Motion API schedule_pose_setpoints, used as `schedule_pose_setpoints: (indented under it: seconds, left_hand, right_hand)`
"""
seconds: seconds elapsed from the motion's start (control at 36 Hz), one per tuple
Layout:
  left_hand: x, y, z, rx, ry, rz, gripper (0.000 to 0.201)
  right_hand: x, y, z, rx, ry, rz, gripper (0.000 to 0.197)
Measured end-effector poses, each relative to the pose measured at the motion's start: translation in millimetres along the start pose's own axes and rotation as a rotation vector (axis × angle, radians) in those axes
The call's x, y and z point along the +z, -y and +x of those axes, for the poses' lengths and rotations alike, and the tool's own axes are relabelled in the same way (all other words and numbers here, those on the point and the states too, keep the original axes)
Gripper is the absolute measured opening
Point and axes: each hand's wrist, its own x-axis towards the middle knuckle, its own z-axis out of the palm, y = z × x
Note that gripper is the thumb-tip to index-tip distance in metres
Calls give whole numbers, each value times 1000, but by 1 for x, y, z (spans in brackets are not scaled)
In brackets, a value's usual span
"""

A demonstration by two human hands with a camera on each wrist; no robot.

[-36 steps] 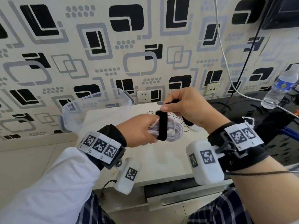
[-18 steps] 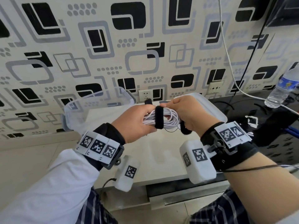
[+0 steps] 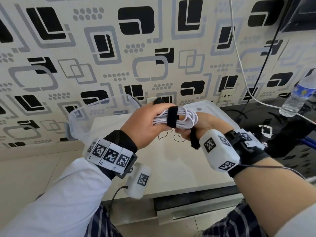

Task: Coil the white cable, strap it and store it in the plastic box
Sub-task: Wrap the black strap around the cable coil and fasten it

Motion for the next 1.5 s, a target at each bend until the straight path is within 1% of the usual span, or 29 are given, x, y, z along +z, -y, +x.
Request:
schedule_pose_setpoints:
  seconds: [0.06, 0.08, 0.17, 0.31, 0.36, 0.44, 0.5, 0.56, 0.67, 0.72, 0.78, 0.86, 0.94, 1.0, 1.03, 1.08, 1.14, 1.22, 1.36, 1.44, 1.5]
  left_hand:
    - [-1, 3, 1, -7, -38, 13, 45]
    - [-2, 5, 2, -10, -57, 25, 45]
    - [-11, 11, 6, -18, -115, 67, 45]
    - [-15, 23, 7, -113, -195, 71, 42]
    - [-12, 26, 7, -164, -208, 7, 42]
    - [-9, 29, 6, -239, -209, -149, 43]
    - [-7, 29, 5, -266, -193, -216, 46]
    - [-5, 27, 4, -276, -190, -262, 44]
    - [-3, 27, 5, -309, -234, -310, 39]
    - [-2, 28, 6, -334, -253, -322, 35]
    - [-2, 30, 6, -349, -268, -324, 35]
    - [-1, 32, 7, -334, -280, -298, 34]
    - [2, 35, 7, -307, -272, -254, 39]
    - [4, 37, 7, -301, -270, -224, 40]
    - [4, 37, 8, -296, -264, -202, 41]
    - [5, 39, 9, -278, -251, -138, 41]
    - [5, 42, 10, -259, -237, -66, 40]
    - [6, 45, 11, -244, -216, 4, 40]
    - [3, 55, 11, -258, -177, 67, 38]
    - [4, 60, 11, -258, -167, 59, 37]
    - [7, 59, 10, -236, -130, 73, 35]
  right_hand:
    - [5, -3, 5, 25, 52, 218, 34]
    - [9, -7, 9, 52, 89, 269, 34]
    - [23, -17, 11, 104, 138, 336, 38]
    - [36, -19, 0, 165, 188, 390, 40]
    - [40, -21, -4, 144, 159, 405, 38]
    - [47, -24, -9, 21, 13, 374, 28]
    - [50, -25, -10, -103, -104, 300, 23]
    - [52, -25, -11, -233, -205, 165, 23]
    - [54, -26, -9, -441, -392, -145, 29]
    - [54, -29, -5, -573, -484, -351, 30]
    - [54, -31, -2, -665, -527, -522, 30]
    - [55, -32, 1, -706, -548, -730, 35]
    - [57, -32, 3, -629, -536, -891, 34]
    - [60, -32, 3, -585, -510, -948, 31]
    - [61, -31, 2, -563, -483, -938, 29]
    - [62, -29, -1, -522, -404, -844, 28]
    - [61, -26, -6, -496, -336, -736, 30]
    - [61, -26, -16, -491, -273, -624, 36]
    - [62, -30, -32, -507, -177, -608, 35]
    - [57, -28, -39, -499, -155, -584, 34]
    - [56, -28, -42, -475, -146, -556, 32]
